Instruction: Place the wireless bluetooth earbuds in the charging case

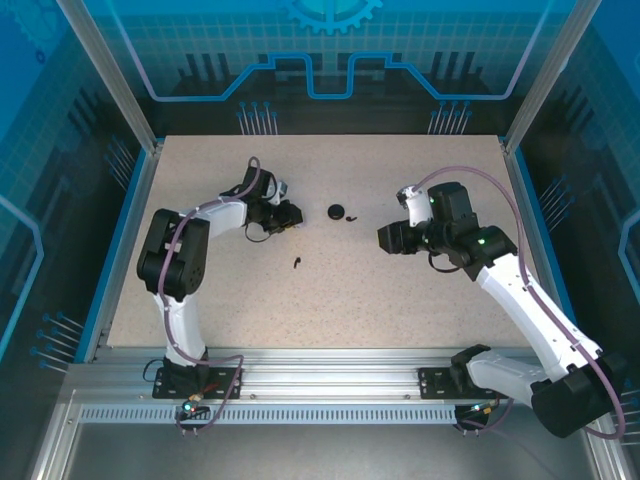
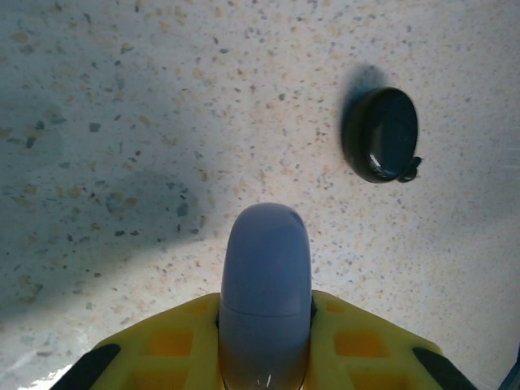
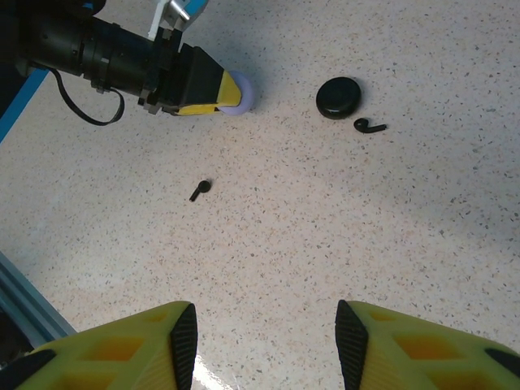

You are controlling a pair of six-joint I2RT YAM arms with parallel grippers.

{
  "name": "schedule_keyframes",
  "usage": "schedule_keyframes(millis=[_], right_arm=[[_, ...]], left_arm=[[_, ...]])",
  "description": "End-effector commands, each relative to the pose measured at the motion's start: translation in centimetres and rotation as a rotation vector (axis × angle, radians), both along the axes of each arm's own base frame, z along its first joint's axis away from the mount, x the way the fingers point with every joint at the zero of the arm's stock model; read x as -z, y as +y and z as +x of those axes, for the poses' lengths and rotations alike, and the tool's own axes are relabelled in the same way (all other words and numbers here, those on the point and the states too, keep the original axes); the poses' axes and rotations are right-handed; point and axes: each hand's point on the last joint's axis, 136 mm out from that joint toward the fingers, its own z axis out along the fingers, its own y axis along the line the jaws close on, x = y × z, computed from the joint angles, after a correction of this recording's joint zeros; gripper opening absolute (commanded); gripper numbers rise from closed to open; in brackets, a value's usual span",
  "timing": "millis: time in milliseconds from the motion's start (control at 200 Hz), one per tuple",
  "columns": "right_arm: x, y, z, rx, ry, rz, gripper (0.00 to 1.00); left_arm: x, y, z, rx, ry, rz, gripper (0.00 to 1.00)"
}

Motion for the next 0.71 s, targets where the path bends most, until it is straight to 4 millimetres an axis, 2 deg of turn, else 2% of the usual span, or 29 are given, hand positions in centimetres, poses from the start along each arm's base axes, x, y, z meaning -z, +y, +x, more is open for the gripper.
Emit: schedule_keyframes(millis=[0, 180, 285, 390, 515, 700], right_arm=[[0.1, 0.1, -0.7, -0.003, 0.009, 0.006, 0.51], [0.4, 0.1, -0.8, -0.006, 0.019, 0.001, 0.51], [0.6, 0.0, -0.8, -0.003, 0.023, -0.004, 0.51], [0.9, 0.1, -0.9, -0.009, 0.031, -0.007, 0.52], [1.5, 0.1, -0.8, -0.019, 0.047, -0.018, 0.52], [2.5, 0.4, -0.3, -0.027, 0.071, -0.035, 0.53]], left_arm=[[1.1, 0.9, 0.0, -0.002, 0.041, 0.034, 0.13], [2.7, 1.8, -0.2, -0.03, 0.081, 0.062, 0.15], [3.5, 2.3, -0.2, -0.044, 0.098, 0.077, 0.2], [3.8, 2.7, -0.3, -0.055, 0.104, 0.095, 0.37], [3.0, 3.1, -0.3, -0.061, 0.069, 0.115, 0.56], [0.9, 3.8, -0.1, -0.051, 0.008, 0.161, 0.71]])
